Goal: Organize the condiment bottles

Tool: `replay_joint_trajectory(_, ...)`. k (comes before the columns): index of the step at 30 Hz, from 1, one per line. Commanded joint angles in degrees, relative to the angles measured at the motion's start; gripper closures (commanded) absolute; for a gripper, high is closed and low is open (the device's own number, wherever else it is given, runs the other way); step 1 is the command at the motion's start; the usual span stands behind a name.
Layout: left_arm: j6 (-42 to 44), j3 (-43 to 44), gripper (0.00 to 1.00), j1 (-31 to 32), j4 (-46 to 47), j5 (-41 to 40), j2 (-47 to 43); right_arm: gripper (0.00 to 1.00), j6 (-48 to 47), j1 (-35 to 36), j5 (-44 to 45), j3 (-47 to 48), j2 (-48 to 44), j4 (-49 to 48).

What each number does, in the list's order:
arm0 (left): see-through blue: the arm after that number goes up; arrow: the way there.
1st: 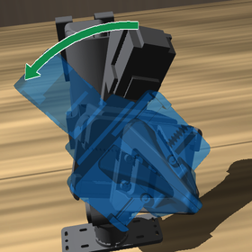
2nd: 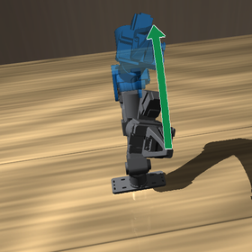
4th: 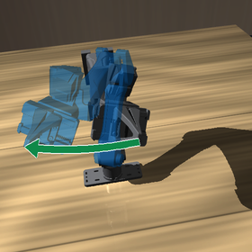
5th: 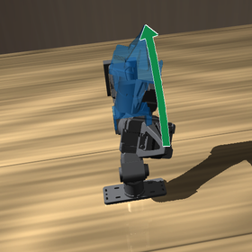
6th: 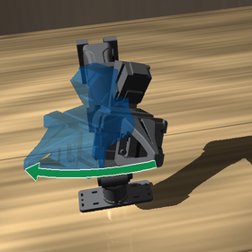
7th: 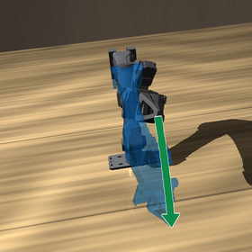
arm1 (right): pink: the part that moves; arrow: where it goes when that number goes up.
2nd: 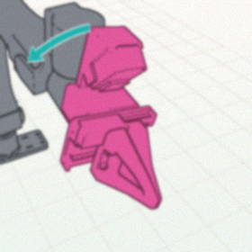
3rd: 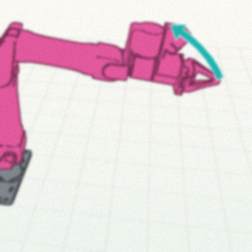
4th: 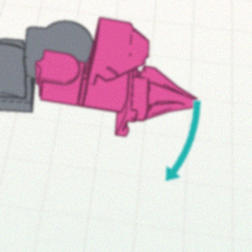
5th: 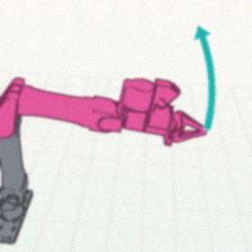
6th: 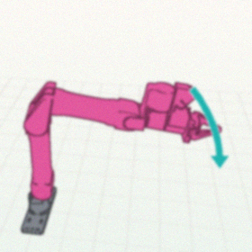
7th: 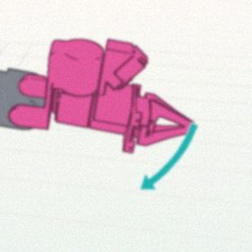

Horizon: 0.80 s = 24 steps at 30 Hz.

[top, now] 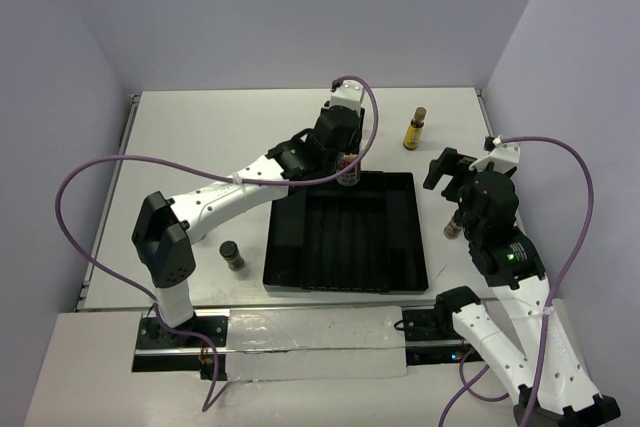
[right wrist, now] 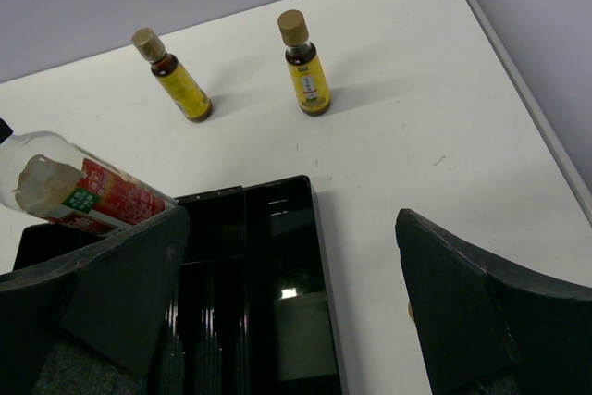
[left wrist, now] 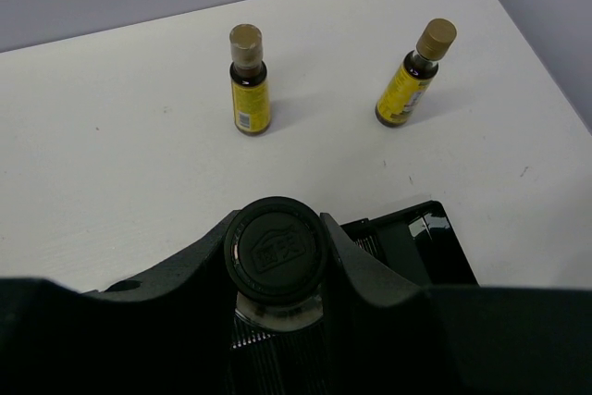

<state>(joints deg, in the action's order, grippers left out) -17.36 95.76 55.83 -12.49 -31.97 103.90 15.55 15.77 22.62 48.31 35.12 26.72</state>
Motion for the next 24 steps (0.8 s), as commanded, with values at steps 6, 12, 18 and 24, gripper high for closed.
replay_joint_trajectory(6,1.8,-1.4,0.90,3.5,7.4,-6.7,-3.7,0.00,-0.1,0.2,-0.1,-0.4,0.0,-1.5)
replay_joint_trajectory(12,2.6,-2.8,0.90,4.8,8.6,-9.0,-4.8,0.00,-0.1,0.2,-0.5,-0.8,0.2,-1.7)
replay_joint_trajectory(18,2.6,-0.2,0.90,4.8,6.4,-8.2,-1.2,0.00,-0.1,0.1,-0.9,0.0,0.6,-1.3)
replay_joint_trajectory(24,1.3,-0.3,0.90,4.8,6.6,-8.0,2.3,0.00,-0.1,0.2,-0.2,0.5,-0.3,-0.6)
